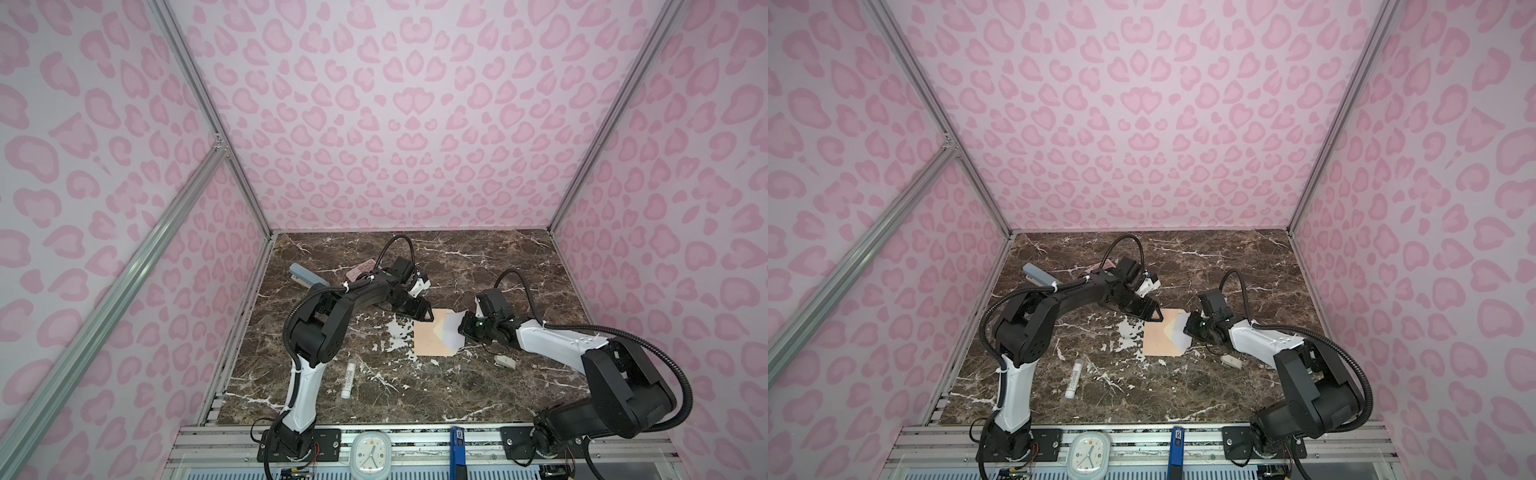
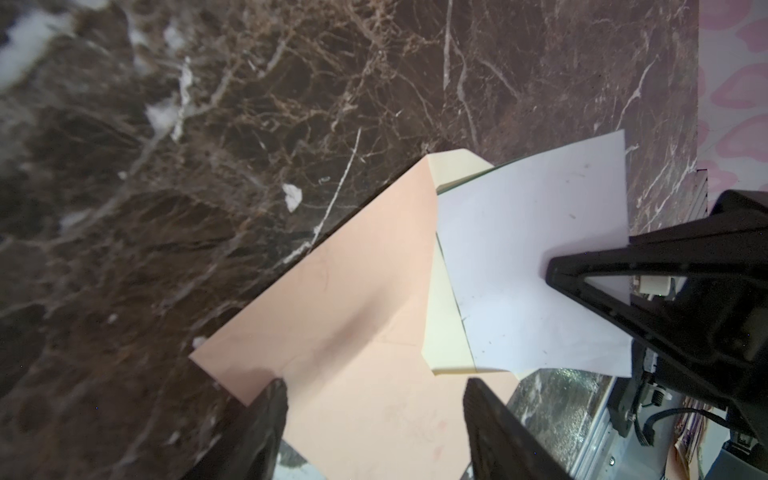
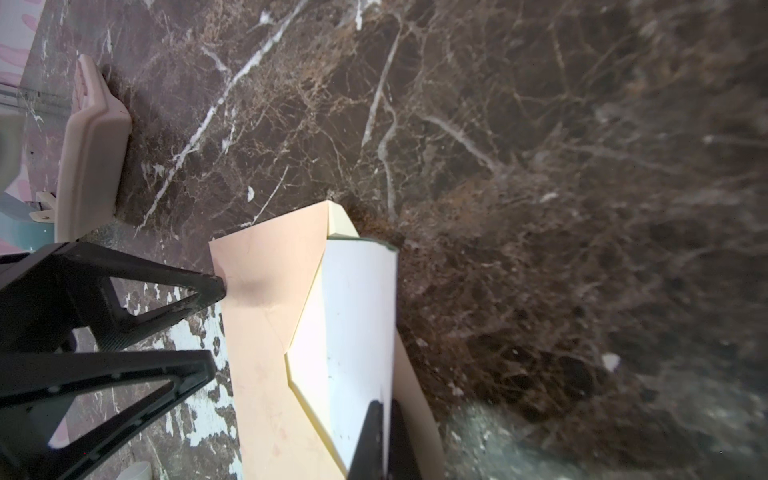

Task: Place the letter into the envelope and seal it
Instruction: 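Push the white sheet deeper into the peach envelope with the right gripper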

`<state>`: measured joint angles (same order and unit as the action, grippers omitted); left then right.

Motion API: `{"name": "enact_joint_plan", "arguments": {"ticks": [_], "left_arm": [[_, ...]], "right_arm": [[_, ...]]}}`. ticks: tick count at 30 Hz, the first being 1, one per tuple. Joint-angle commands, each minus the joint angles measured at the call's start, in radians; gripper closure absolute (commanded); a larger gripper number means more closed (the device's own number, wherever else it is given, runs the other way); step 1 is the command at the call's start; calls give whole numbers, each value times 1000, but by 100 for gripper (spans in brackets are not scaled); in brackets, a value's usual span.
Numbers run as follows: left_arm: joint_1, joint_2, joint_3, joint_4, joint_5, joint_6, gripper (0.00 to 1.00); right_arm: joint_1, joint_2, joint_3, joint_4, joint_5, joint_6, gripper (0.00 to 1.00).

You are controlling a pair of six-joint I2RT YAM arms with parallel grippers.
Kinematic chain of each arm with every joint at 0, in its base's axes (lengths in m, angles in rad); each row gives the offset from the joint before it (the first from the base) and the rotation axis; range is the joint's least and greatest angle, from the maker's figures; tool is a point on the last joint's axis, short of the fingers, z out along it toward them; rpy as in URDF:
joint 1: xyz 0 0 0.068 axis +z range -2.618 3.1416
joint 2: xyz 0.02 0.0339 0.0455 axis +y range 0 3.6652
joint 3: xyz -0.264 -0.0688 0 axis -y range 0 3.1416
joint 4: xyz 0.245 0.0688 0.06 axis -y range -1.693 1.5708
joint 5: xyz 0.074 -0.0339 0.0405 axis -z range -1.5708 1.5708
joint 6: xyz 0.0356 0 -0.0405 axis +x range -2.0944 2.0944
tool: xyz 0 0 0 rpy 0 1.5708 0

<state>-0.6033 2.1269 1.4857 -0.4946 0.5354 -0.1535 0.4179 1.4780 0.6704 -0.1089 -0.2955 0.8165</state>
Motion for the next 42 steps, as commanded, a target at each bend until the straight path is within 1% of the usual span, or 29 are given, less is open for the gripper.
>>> {"name": "enact_joint_plan", "arguments": {"ticks": [1,5,19,30,33,35,38,40,42], "left_arm": [[0,21,-13,-70,-110,12,29],[0,21,-13,-67,-107,11,29],[0,19,-13,-67,-101,15,29],[0,18,-7,-70,-94,16,29],[0,15,-11,-70,-95,16,29],[0,12,-15,-70,-98,16,29],[0,5,-21,-66,-101,18,29],[1,1,-23,-66,-103,16,29],[2,2,-24,-66,-103,17,29]], "right_arm": [[1,6,7,-23,1,0,100],[2,19,9,-12,-7,1,100],[2,109,-1,114,-82,-6,100],[17,150,-15,231,-138,1,100],[21,149,-20,235,-137,-3,100],[22,142,-20,225,-132,-9,96],[24,116,-16,184,-114,-32,83],[22,98,-7,142,-98,-52,72],[22,82,-2,108,-83,-70,64]]}}
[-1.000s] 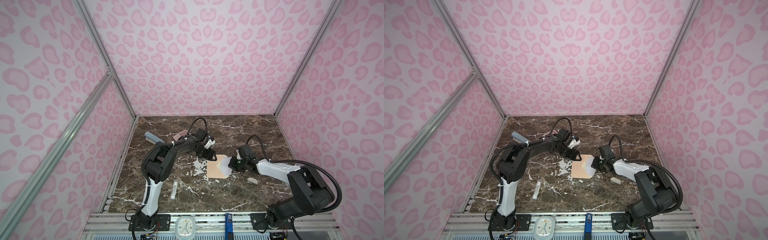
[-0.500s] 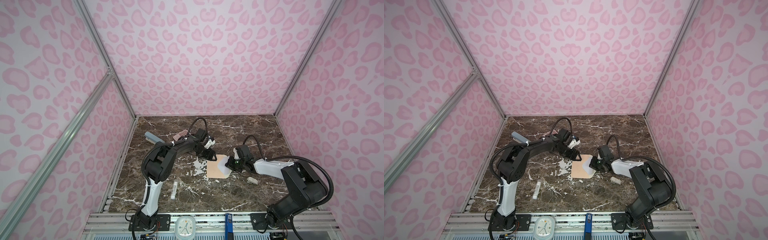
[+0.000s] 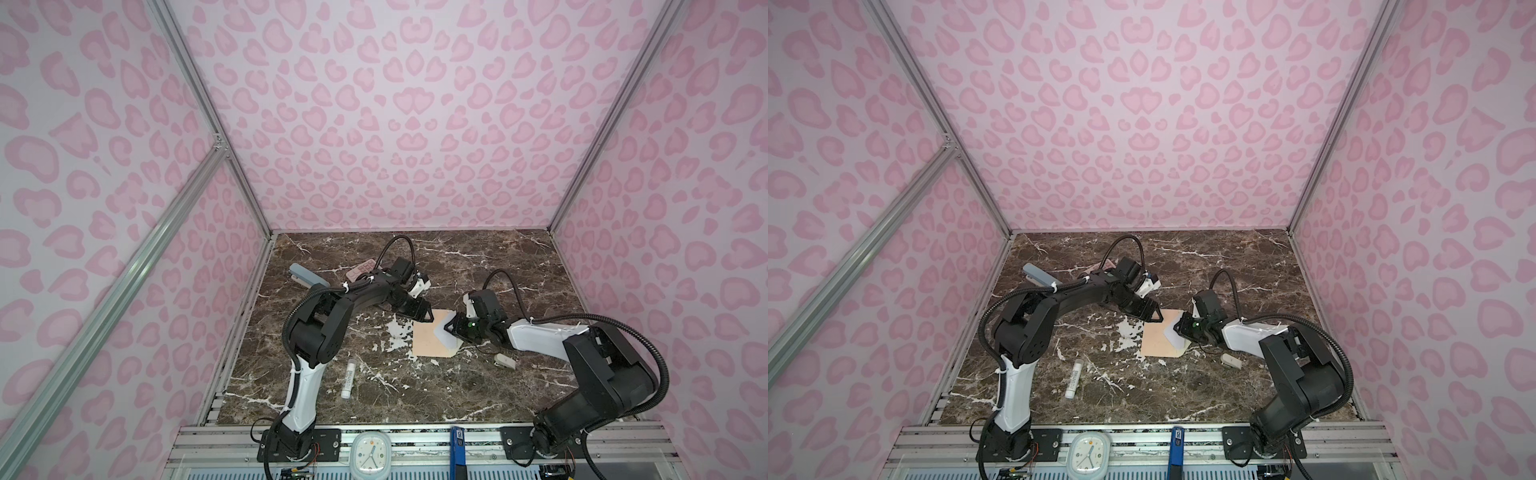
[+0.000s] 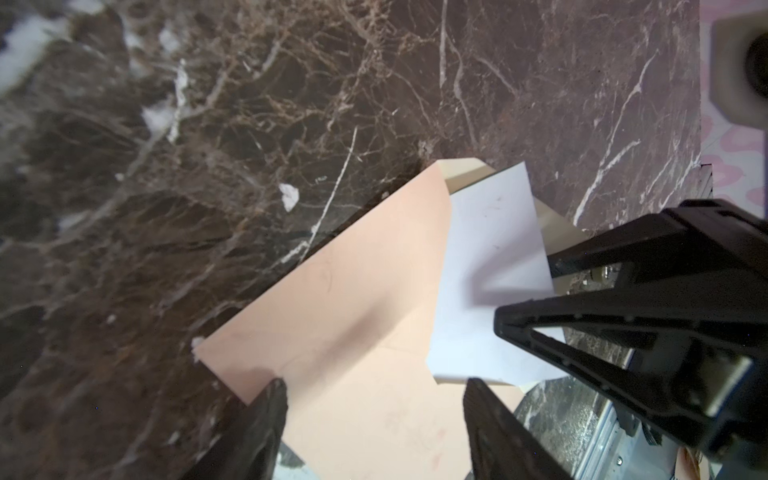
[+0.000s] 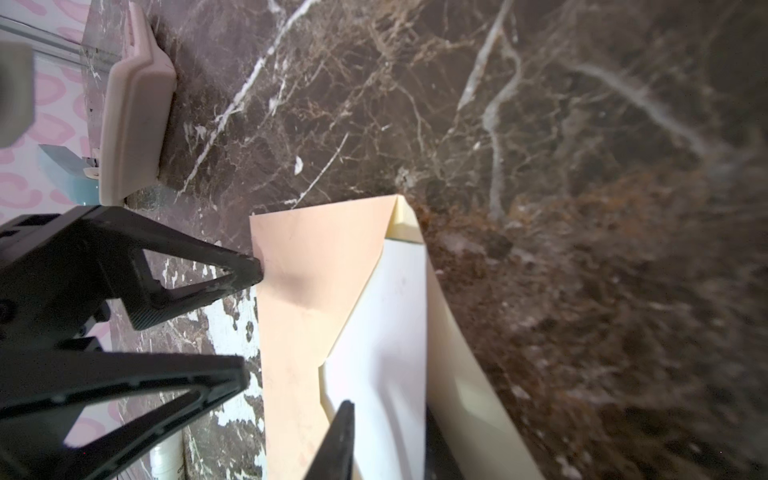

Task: Place the letter into the envelope and seal it
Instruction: 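Push the white sheet deeper into the peach envelope with the right gripper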

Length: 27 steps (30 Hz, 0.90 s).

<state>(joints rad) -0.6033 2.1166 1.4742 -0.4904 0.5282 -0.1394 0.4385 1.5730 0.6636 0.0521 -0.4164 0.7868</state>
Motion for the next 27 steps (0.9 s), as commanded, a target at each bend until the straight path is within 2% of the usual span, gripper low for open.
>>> {"name": "enact_joint_plan", "arguments": {"ticks": [1,6,15,21,27], "left_arm": [[2,13,-14,-70,-96,1,29],[2,13,-14,-69,-96,2,29],[1,17,-11,-68,-94,0,29],[1,16,-11,-68,-91,2,30],[0,20,-11,-63,-86,-2,30]], "right_arm": [[1,-21,5,-67,43,-46,62],[-4,-46,8,-115,50,-68,61],[-27,-25,-8,-96,40,-70,85],[-24,7,-6,-59,18,-57,93],[1,34,2,-26,8,-34,94]]}}
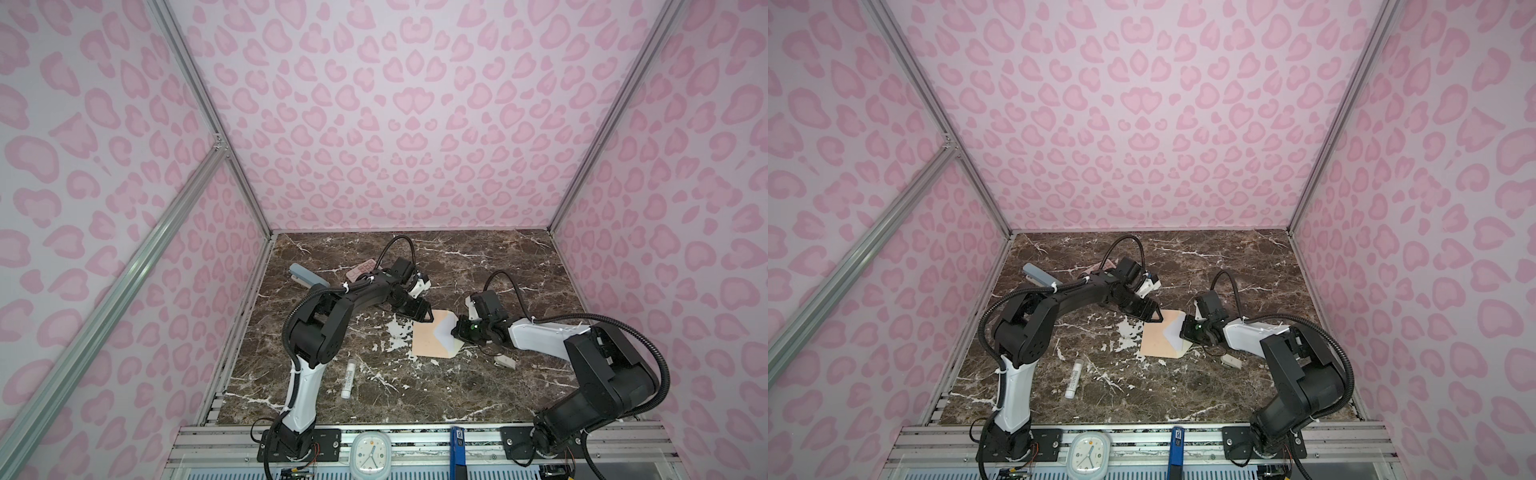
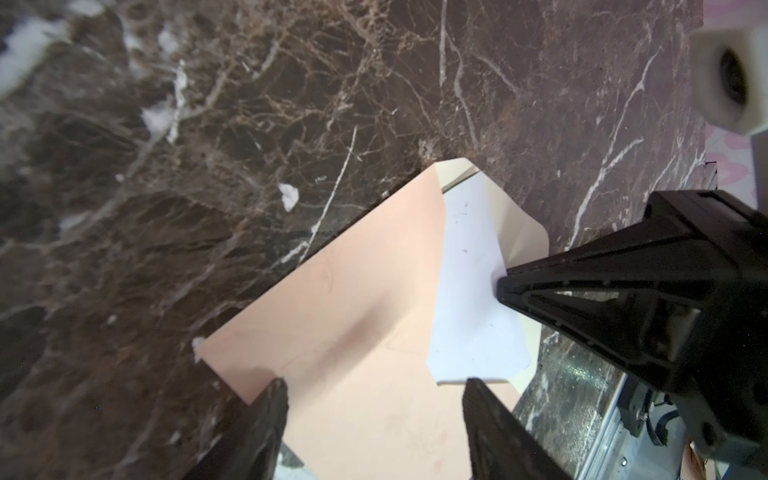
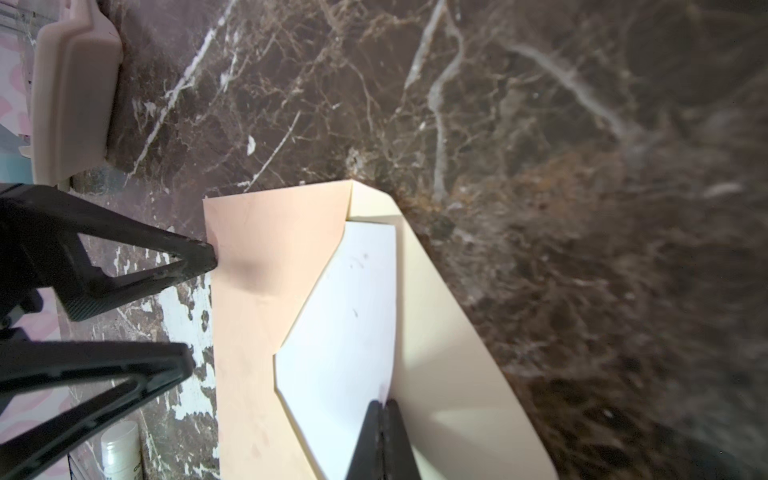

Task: Place the letter into the envelope and seal it
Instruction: 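Push the white sheet deeper into the peach envelope with the right gripper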

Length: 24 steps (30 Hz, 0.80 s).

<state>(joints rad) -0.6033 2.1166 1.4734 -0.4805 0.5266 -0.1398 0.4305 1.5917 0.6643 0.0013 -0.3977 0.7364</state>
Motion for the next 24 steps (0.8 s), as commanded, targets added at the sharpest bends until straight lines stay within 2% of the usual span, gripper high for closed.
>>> {"name": "enact_joint_plan", "arguments": {"ticks": [1,17,24], "left_arm": [[0,19,-10,-73,-85,-1,30],[0,11,-14,-72,-86,-1,30],[0,11,-13,-73,-85,0,29]], "right_arm": [[14,20,3,33,-10,22,94],[48,57,35,45,-10,44,89],[54,67,50,39,-13,43,83]]}}
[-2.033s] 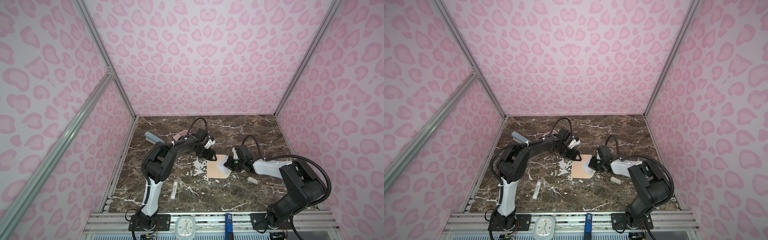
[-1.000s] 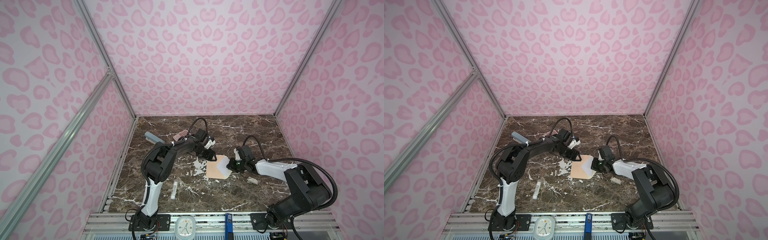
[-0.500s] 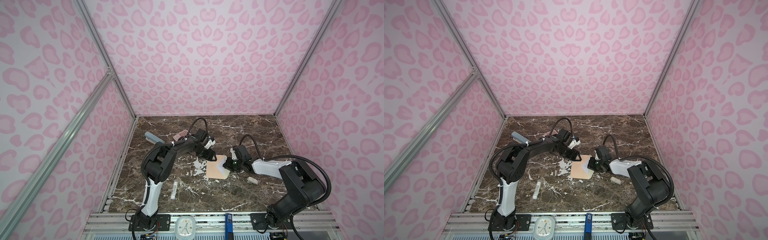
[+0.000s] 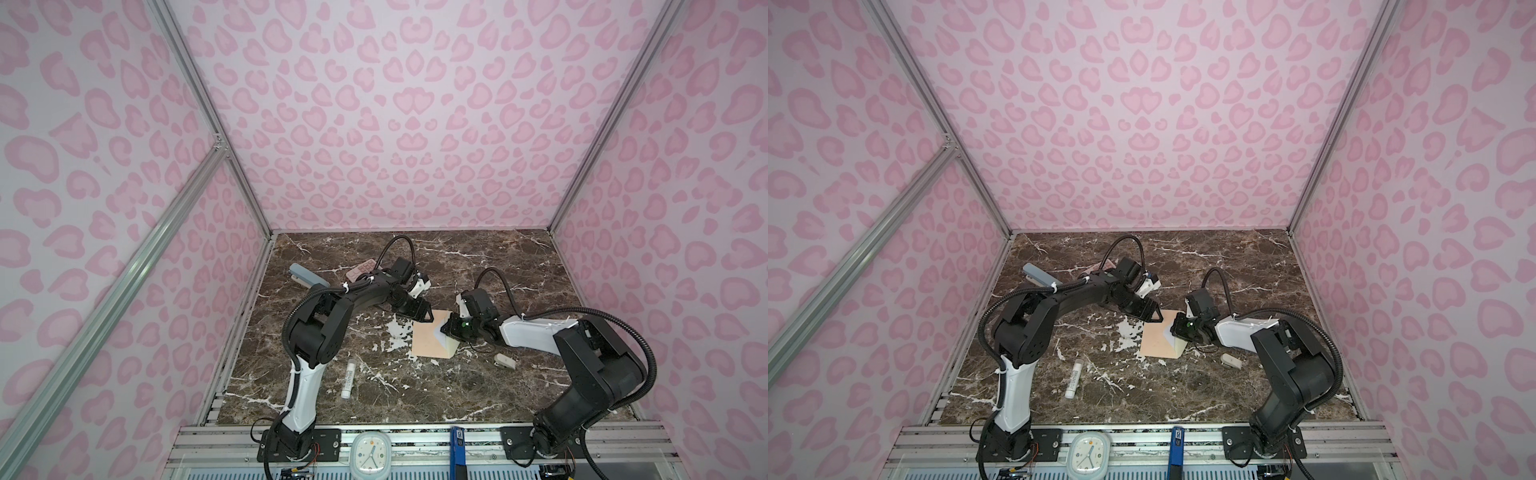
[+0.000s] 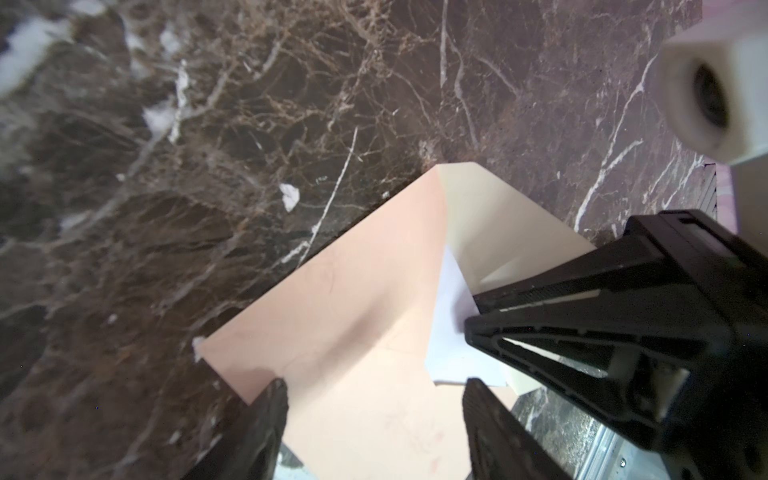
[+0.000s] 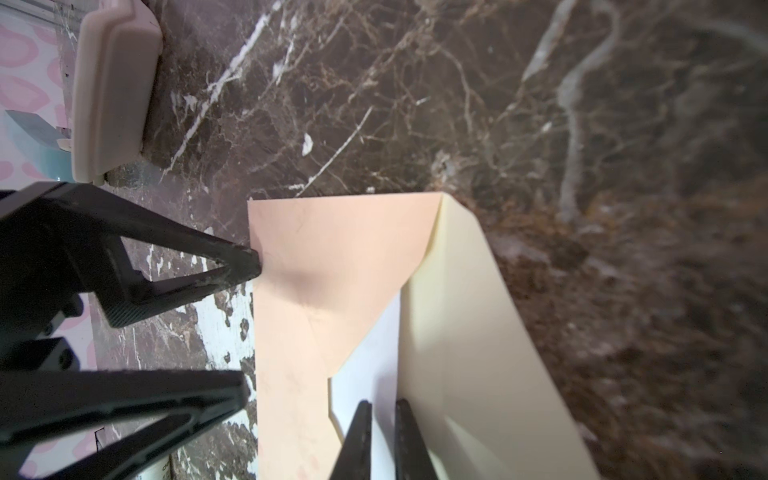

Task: Place the letter into the envelope and seal it
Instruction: 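Push the white sheet deeper into the peach envelope with the right gripper, then release the envelope and lift both grippers away from it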

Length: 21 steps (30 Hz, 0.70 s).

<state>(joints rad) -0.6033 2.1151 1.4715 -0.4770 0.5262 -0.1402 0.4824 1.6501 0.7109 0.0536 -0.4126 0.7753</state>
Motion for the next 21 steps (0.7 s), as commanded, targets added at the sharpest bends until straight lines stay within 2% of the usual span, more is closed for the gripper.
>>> {"name": "enact_joint_plan", "arguments": {"ticks": [1,10,16,21], "left_arm": [[0,13,-11,-79,-84,1,30],[0,11,-1,-88,-88,4,29],[0,5,-10,-85,-91,2,29],[0,-1,-13,-83,-93,2,30]], "right_arm": [[2,8,4,-18,3,2,82],[1,-58,29,-118,50,-44,75],[-5,-127,47,-201,92,-81,67],[-24,-200,64,-267,120,-105,64]]}}
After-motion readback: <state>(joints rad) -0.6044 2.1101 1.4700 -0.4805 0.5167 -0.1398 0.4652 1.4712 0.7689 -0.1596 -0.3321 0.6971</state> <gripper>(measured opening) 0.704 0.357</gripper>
